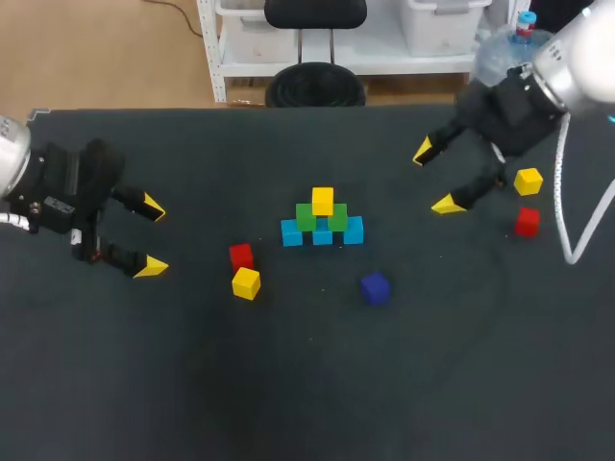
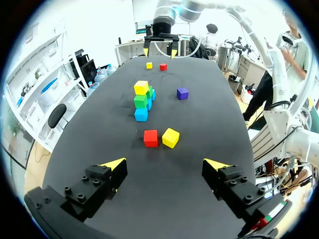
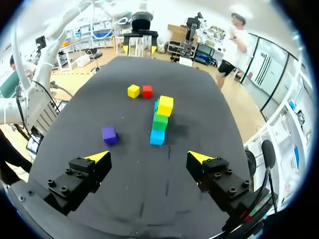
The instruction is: Place the blue cubes, place green cubes on the blue cubes, place the yellow cubes on the green cubes, then place the red cubes on the yellow cubes, and place purple cube on the red cubes.
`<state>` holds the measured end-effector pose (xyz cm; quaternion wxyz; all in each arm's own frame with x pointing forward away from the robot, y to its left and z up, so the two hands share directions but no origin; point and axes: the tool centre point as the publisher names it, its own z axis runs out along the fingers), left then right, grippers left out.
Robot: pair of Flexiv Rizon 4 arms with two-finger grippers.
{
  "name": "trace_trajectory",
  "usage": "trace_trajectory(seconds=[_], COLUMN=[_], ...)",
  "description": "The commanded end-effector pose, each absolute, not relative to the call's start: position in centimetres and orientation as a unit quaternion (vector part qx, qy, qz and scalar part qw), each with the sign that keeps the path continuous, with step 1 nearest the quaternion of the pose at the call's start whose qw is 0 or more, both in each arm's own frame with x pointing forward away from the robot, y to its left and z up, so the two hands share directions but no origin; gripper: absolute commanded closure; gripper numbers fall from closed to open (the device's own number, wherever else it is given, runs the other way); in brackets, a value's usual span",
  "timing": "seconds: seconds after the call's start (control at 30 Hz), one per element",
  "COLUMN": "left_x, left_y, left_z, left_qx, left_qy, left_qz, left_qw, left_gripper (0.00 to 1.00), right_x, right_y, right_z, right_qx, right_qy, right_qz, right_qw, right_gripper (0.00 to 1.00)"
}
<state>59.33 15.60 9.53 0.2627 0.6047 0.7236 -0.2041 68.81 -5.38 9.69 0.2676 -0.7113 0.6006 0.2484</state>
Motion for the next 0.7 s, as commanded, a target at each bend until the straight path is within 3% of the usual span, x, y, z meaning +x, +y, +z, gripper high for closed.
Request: trace_trajectory(seconds=[0.03, 0.3, 0.7], left_x=[59.4, 59.4, 59.4], left_y=[15.7, 15.7, 15.7], left_z=[9.4, 9.4, 9.4], left_qx=[0.605, 0.605, 0.605], left_qy=[0.722, 0.722, 0.722], left_qz=[-0.205, -0.205, -0.205], left_qw=[0.264, 0.264, 0.264], left_gripper=[0.00, 0.00, 0.00], right_x=[68.8, 68.4, 69.7], right_y=[-5.6, -6.4, -8.7], right_z=[9.7, 9.7, 10.0], right_qx=[-0.696, -0.685, -0.749], right_qy=[0.592, 0.579, 0.580], right_qz=[0.277, 0.294, 0.208], right_qw=[0.297, 0.329, 0.245], right_gripper=[0.00, 0.00, 0.00])
